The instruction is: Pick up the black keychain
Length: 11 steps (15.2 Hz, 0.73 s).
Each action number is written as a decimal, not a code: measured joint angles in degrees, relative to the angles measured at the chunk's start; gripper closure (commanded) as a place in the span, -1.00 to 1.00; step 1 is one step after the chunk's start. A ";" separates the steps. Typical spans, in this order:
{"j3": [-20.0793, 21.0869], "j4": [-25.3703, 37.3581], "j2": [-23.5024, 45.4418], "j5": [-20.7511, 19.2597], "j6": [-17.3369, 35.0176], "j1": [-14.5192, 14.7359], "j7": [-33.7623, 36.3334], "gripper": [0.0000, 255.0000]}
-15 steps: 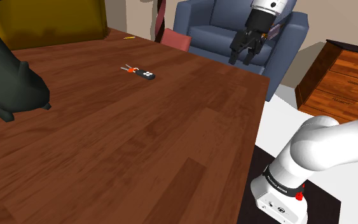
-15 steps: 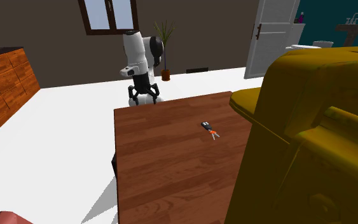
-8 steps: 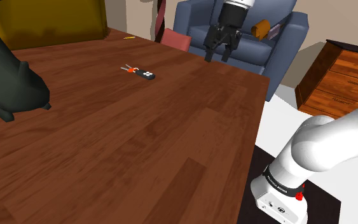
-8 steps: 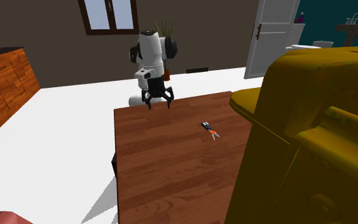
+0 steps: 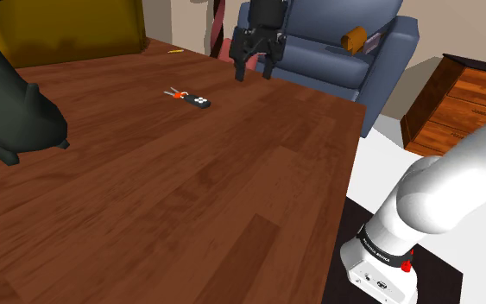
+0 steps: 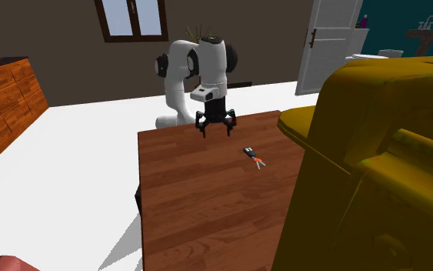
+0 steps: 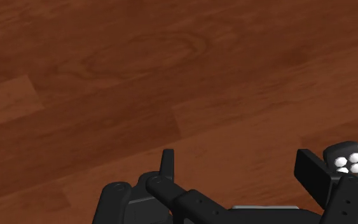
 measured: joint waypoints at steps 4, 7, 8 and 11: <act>3.95 9.42 9.20 -2.83 -1.60 1.36 4.31 -1.00; 6.69 17.13 16.67 -5.82 -3.23 3.15 7.79 -1.00; 7.53 20.26 19.71 -7.18 -3.87 4.00 9.02 -1.00; 9.11 28.11 26.78 -10.53 -6.30 6.63 11.70 -1.00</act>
